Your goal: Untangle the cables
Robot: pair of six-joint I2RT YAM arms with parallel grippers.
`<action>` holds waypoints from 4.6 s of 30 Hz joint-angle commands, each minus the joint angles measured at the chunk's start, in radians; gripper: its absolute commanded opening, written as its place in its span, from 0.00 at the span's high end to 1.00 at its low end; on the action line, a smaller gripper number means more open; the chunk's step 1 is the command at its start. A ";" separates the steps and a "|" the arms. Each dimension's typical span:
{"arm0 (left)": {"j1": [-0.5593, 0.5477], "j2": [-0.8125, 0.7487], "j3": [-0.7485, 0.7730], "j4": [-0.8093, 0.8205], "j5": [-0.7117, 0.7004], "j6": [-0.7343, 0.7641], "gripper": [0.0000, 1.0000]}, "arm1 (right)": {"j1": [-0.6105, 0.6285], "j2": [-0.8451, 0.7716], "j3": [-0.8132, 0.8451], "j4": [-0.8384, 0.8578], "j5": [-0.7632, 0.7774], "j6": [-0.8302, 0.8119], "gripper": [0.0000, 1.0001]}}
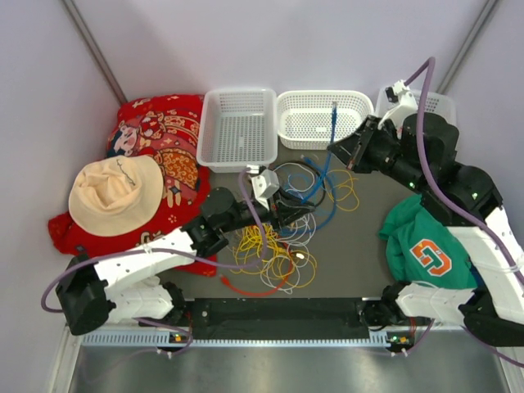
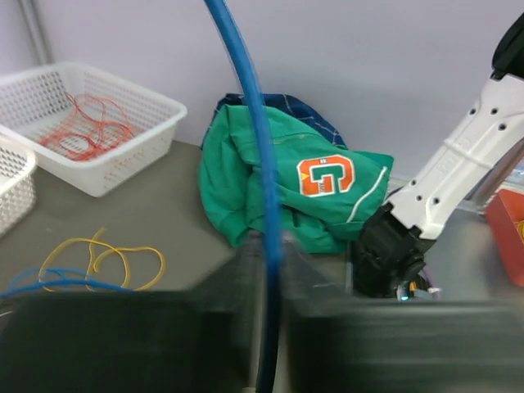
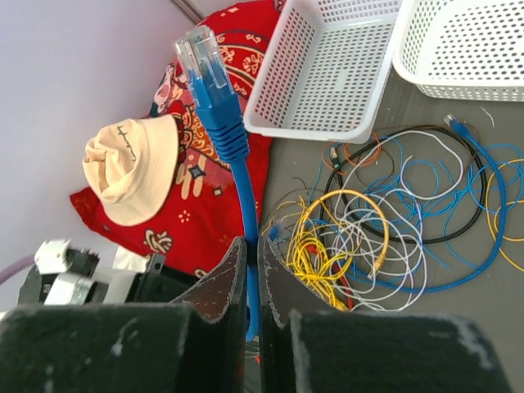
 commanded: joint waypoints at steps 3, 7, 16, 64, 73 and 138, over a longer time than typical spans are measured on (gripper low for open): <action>0.002 -0.016 0.110 -0.025 -0.156 0.031 1.00 | 0.010 -0.042 -0.040 0.013 0.013 0.003 0.59; 0.076 0.030 0.240 -0.215 -0.353 -0.007 1.00 | 0.010 -0.067 -0.103 -0.004 0.065 0.003 0.09; 0.329 0.422 0.749 -0.440 -0.477 -0.035 1.00 | 0.010 -0.220 -0.352 0.078 0.141 -0.018 0.07; 0.039 -0.116 0.175 -0.878 -0.807 -0.437 0.01 | -0.157 0.280 -0.797 0.527 0.207 -0.017 0.14; 0.022 -0.378 -0.015 -1.062 -0.814 -0.563 0.01 | -0.272 0.514 -0.680 0.567 0.210 -0.055 0.35; -0.027 0.346 0.136 -0.071 -0.043 -0.213 0.01 | -0.013 -0.413 -0.697 0.187 0.253 0.125 0.48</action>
